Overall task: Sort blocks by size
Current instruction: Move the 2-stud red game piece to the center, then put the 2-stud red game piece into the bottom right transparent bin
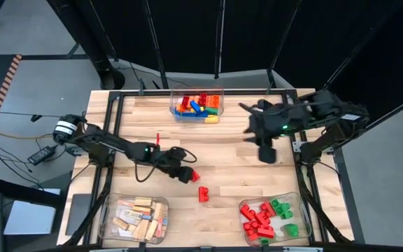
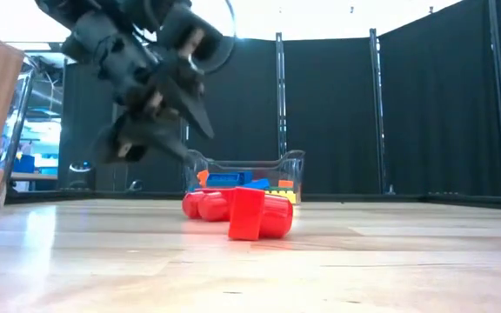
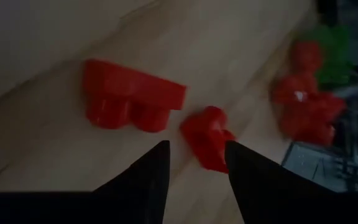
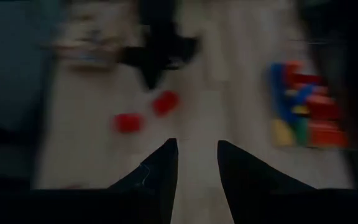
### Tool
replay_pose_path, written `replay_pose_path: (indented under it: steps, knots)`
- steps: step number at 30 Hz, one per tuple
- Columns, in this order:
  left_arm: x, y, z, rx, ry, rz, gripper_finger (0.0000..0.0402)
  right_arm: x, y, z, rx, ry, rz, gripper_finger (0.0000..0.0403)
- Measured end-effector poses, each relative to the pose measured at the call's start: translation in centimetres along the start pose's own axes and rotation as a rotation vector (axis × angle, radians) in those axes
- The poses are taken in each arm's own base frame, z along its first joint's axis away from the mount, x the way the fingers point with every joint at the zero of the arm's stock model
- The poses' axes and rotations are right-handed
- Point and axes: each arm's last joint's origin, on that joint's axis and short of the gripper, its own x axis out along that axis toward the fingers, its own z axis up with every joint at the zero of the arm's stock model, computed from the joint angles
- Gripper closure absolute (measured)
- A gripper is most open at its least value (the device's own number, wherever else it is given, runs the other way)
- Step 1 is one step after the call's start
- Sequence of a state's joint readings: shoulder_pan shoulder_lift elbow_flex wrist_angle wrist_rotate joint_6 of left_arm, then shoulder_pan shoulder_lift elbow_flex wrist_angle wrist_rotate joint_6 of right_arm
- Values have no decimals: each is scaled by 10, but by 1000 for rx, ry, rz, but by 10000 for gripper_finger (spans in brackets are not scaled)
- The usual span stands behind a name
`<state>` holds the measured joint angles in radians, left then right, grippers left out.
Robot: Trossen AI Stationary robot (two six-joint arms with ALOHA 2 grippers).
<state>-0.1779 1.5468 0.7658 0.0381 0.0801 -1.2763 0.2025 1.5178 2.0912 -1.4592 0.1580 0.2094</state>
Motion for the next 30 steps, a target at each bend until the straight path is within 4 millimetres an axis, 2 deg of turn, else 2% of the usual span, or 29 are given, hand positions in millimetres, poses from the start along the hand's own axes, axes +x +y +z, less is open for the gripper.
replay_pose_path:
  steps: [2,5,8,12,14,17,20,22,25,30]
  knots:
    - [-11,-5,3,27,-6,-11,239,15,-1,2,-4,27,-97,276]
    - [-37,-15,6,71,-39,-34,239,52,3,3,19,88,-143,276]
    - [-71,-22,4,119,-68,-34,239,103,14,4,72,89,-139,275]
    - [-118,-25,-4,162,-141,-42,239,186,40,-5,74,83,-94,267]
    - [-139,-25,-8,174,-196,-60,239,225,52,-14,52,97,-63,255]
    - [-163,-21,-14,185,-261,-65,239,271,62,-18,132,87,-18,229]
    - [-177,-15,-18,195,-280,-50,239,303,57,-21,203,128,-22,192]
    - [-182,-12,-21,205,-279,-45,239,316,52,-21,235,128,-38,163]
    - [-182,-10,-23,240,-266,-23,239,335,45,-22,257,139,-57,116]
    - [-180,-9,-25,281,-247,4,239,373,39,-41,339,226,-80,53]
